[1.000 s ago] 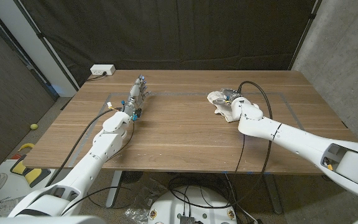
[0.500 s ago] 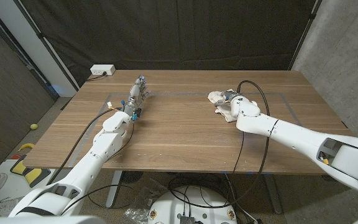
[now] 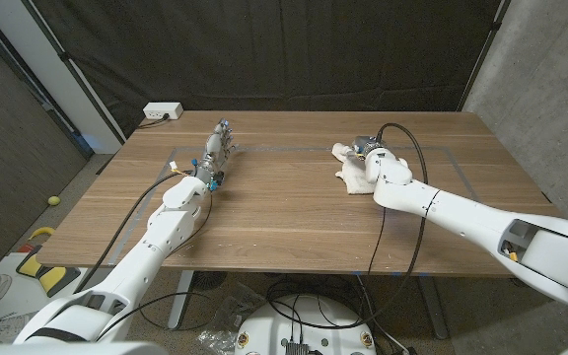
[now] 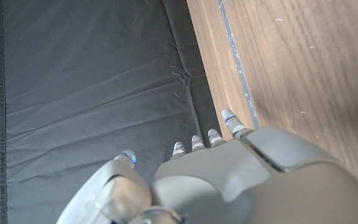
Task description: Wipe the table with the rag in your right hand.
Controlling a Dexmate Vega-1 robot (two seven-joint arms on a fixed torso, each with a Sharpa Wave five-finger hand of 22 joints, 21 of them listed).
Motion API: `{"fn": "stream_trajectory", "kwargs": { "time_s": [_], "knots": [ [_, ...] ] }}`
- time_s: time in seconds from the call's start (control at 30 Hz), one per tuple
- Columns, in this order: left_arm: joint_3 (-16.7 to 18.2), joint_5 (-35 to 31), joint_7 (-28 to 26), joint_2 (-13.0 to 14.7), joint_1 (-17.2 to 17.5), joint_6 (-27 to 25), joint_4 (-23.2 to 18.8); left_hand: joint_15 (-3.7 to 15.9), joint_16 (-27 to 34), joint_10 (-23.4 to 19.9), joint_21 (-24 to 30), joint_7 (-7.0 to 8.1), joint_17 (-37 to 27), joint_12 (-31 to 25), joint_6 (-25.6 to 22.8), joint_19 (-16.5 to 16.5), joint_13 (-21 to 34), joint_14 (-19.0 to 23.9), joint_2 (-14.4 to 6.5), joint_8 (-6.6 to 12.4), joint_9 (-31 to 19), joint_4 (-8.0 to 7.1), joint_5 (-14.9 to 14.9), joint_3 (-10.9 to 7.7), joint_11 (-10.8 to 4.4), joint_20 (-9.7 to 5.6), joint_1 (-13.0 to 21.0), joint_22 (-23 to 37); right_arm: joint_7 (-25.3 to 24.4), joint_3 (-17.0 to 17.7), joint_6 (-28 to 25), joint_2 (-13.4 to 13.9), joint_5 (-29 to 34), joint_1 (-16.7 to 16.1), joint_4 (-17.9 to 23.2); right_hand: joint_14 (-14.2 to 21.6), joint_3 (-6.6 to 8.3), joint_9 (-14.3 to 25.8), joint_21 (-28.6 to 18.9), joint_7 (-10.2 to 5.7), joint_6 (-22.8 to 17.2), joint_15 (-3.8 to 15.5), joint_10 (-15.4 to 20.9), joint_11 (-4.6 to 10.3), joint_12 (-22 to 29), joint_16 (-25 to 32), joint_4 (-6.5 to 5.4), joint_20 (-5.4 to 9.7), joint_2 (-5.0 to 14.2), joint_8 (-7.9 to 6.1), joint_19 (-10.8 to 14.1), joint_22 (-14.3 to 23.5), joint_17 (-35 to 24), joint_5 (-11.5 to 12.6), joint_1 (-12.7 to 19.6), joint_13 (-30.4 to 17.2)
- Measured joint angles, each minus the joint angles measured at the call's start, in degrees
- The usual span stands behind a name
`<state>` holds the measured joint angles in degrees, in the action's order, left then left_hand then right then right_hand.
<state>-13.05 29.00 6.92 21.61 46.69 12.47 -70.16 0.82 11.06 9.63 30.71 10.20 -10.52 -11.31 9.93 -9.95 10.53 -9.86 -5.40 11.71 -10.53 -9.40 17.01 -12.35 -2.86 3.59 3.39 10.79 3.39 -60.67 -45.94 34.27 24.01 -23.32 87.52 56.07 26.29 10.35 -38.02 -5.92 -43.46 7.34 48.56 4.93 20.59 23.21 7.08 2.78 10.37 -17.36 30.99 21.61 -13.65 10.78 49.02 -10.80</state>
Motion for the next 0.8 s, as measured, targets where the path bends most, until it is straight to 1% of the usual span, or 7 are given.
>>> {"fn": "stream_trajectory", "kwargs": {
  "time_s": [0.07, 0.13, 0.2, 0.33, 0.47, 0.53, 0.8],
  "knots": [
    [0.0, 0.0, 0.0, 0.0, 0.0, 0.0, 0.0, 0.0, 0.0, 0.0, 0.0, 0.0, 0.0, 0.0, 0.0, 0.0, 0.0, 0.0, 0.0, 0.0, 0.0, 0.0, 0.0, 0.0, 0.0, 0.0, 0.0, 0.0, -1.7, 0.4, 0.8, -0.1, 0.0, -0.6, 0.0, 3.7, -0.68, 0.0, -3.7, -0.04, -1.8, 1.64, 3.0, 0.25, 0.0, 3.7, 1.55, 0.0, -1.3, 0.24, 0.0, 2.6, -5.5, -0.2, 3.2, -0.6],
    [0.1, 0.0, 0.0, 0.0, 0.1, 0.0, 0.0, 0.0, 0.0, 0.0, 0.0, 0.0, 0.0, 0.0, 0.0, 0.0, 0.0, 0.0, 0.0, 0.0, 0.0, 0.0, 0.0, 0.0, 0.0, 0.0, 0.0, 0.0, -3.1, 0.8, 1.5, -0.1, 0.0, -1.2, 0.0, 5.9, -2.58, 0.4, -7.8, -0.01, -2.4, 3.02, 5.0, 0.54, 0.2, 8.2, 2.55, 0.0, -3.18, 1.26, 0.0, 5.5, -10.1, -0.2, 6.0, -1.8],
    [0.1, 0.0, 0.0, 0.0, 0.1, 0.1, -0.1, 0.0, 0.0, 0.0, 0.0, 0.0, 0.0, 0.0, 0.0, 0.0, 0.0, 0.0, 0.0, 0.0, 0.0, 0.0, 0.0, 0.0, 0.0, 0.0, 0.0, 0.0, -4.3, 1.1, 2.0, -0.2, 0.0, -1.7, 0.0, 7.4, -5.02, 0.9, -12.2, 0.25, -3.1, 4.06, 8.0, 0.96, 1.0, 13.4, 2.66, 0.12, -4.58, 2.1, 1.0, 7.7, -15.8, -0.2, 9.4, -3.3],
    [0.2, 0.0, 0.0, 0.0, 0.2, 0.2, -0.1, 0.0, 0.0, 0.0, 0.0, 0.0, 0.0, 0.0, 0.0, 0.0, 0.0, 0.0, 0.0, 0.0, 0.0, 0.0, 0.0, 0.0, 0.0, 0.0, 0.0, 0.0, -6.7, 1.8, 3.3, -0.3, 0.0, -2.5, -0.1, 8.6, -8.22, 1.5, -19.5, 0.88, -9.0, 4.79, 14.2, 0.88, 4.3, 21.6, 2.25, 0.38, -5.34, 1.57, 3.1, 9.4, -24.7, 0.0, 15.0, -7.0],
    [0.3, 0.1, 0.0, 0.0, 0.4, 0.3, -0.2, 0.0, 0.0, 0.0, -0.2, 0.0, 0.0, 0.0, 0.0, 0.0, 0.0, 0.0, 0.0, 0.0, -0.3, 0.0, 0.0, 0.0, 0.0, 0.0, 0.0, 0.0, -10.7, 2.8, 5.6, -0.7, 0.4, -3.8, -0.4, 9.8, -9.12, 2.0, -23.8, 1.25, -12.5, 5.32, 15.6, 0.62, 6.7, 25.2, 1.95, 0.4, -4.66, 0.85, 3.7, 10.2, -28.4, 0.0, 17.0, -9.6],
    [0.3, 0.2, 0.0, 0.1, 0.5, 0.4, -0.3, 0.0, 0.0, 0.0, -0.2, 0.0, 0.0, 0.0, 0.0, 0.0, 0.0, 0.0, 0.0, 0.0, -0.3, 0.0, 0.0, 0.0, 0.0, 0.0, 0.0, 0.0, -12.2, 3.2, 6.3, -0.9, 0.6, -4.3, -0.6, 10.1, -9.49, 2.2, -25.0, 1.78, -13.1, 5.4, 15.8, 0.66, 7.3, 25.9, 1.92, 0.4, -4.31, 0.82, 3.7, 10.6, -29.1, 0.0, 17.5, -10.3],
    [0.6, 0.4, -0.2, 0.3, 1.2, 0.4, -0.9, 0.55, 0.0, 0.0, -0.2, 0.0, 0.0, 0.0, 0.0, 0.2, 0.0, 0.1, 0.0, -0.31, -0.3, 0.0, 0.0, 0.0, 0.0, -0.22, 0.0, 0.0, -22.3, 5.3, 11.0, -2.9, 1.8, -6.9, -2.6, 10.3, -10.98, 2.5, -28.9, 2.02, -14.1, 5.44, 16.2, 0.6, 8.7, 28.1, 1.84, 0.4, -4.53, 0.82, 3.7, 11.9, -32.3, 0.0, 18.8, -11.9]
  ]
}}
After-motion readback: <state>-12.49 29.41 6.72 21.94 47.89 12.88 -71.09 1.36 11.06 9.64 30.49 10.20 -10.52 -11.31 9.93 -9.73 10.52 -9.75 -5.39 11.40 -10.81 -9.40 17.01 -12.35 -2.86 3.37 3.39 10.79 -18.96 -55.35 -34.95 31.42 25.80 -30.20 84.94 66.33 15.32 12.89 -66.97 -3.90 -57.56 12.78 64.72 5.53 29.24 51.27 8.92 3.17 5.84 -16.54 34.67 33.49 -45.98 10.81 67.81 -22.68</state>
